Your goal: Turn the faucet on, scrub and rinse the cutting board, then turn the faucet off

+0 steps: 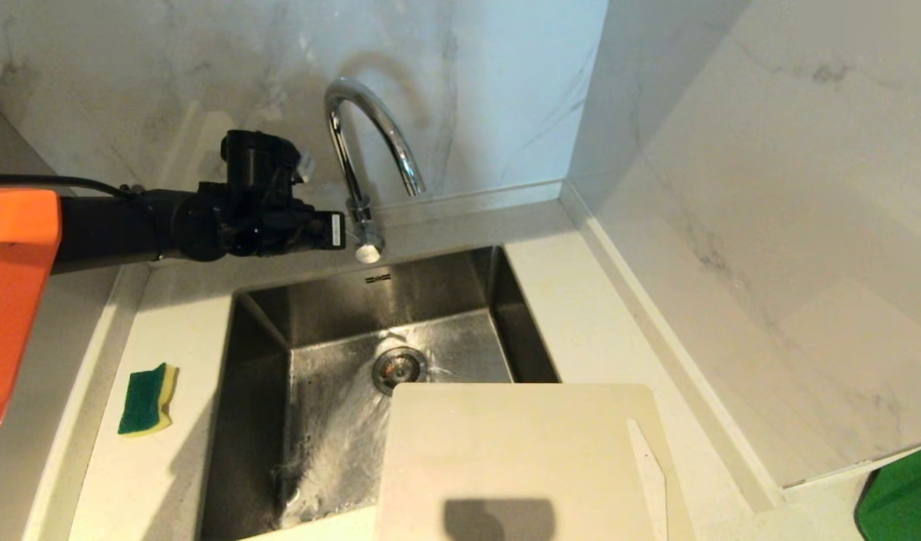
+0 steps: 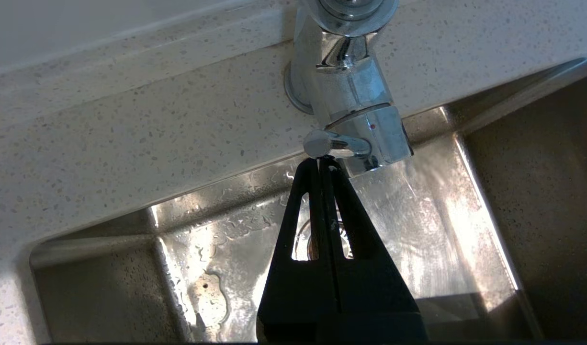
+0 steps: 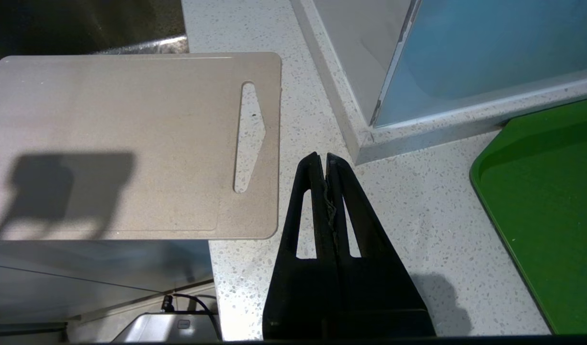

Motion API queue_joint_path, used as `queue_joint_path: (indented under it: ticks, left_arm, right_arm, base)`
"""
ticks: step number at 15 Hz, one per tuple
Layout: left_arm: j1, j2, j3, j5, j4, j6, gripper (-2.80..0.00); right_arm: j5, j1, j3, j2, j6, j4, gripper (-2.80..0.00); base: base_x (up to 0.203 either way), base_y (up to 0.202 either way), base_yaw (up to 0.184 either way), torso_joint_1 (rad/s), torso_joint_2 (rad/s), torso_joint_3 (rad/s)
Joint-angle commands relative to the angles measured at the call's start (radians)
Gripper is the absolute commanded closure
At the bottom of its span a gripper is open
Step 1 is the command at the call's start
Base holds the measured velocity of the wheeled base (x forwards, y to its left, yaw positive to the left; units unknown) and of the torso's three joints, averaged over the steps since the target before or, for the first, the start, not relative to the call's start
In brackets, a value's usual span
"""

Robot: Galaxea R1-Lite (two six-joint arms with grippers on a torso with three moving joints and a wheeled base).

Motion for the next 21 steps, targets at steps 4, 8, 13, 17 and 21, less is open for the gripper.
queue_joint_path:
  ticks: [4, 8, 13, 17, 21]
  left_arm:
    - [-0.009, -0.095, 0.083, 0.001, 0.038, 0.014, 0.0]
    - [-0.009, -0.317, 0.319, -0.041, 0.178, 0.101, 0.0]
    - [-0.007, -0.6, 0.561, -0.083, 0.259, 0.118, 0.0]
    - [-0.007, -0.812, 0.691, -0.085, 0.384, 0.119, 0.0]
    - [-0.007, -0.908, 0.746, -0.08, 0.421, 0.11, 0.0]
  right_arm:
    - [0.0, 0.0, 0.0, 0.0, 0.0, 0.0, 0.0]
    - [0.0, 0.0, 0.0, 0.0, 0.0, 0.0, 0.0]
    - [0.0, 0.0, 0.0, 0.0, 0.0, 0.0, 0.0]
    - [0.0, 0.0, 0.0, 0.0, 0.0, 0.0, 0.0]
    - [0.0, 0.0, 0.0, 0.0, 0.0, 0.0, 0.0]
  base:
    - [0.0, 0.0, 0.0, 0.0, 0.0, 0.0]
    - [0.0, 0.0, 0.0, 0.0, 0.0, 0.0]
    - [0.0, 0.0, 0.0, 0.0, 0.0, 0.0]
    - [0.0, 0.0, 0.0, 0.0, 0.0, 0.0]
    - [0.0, 0.0, 0.0, 0.0, 0.0, 0.0]
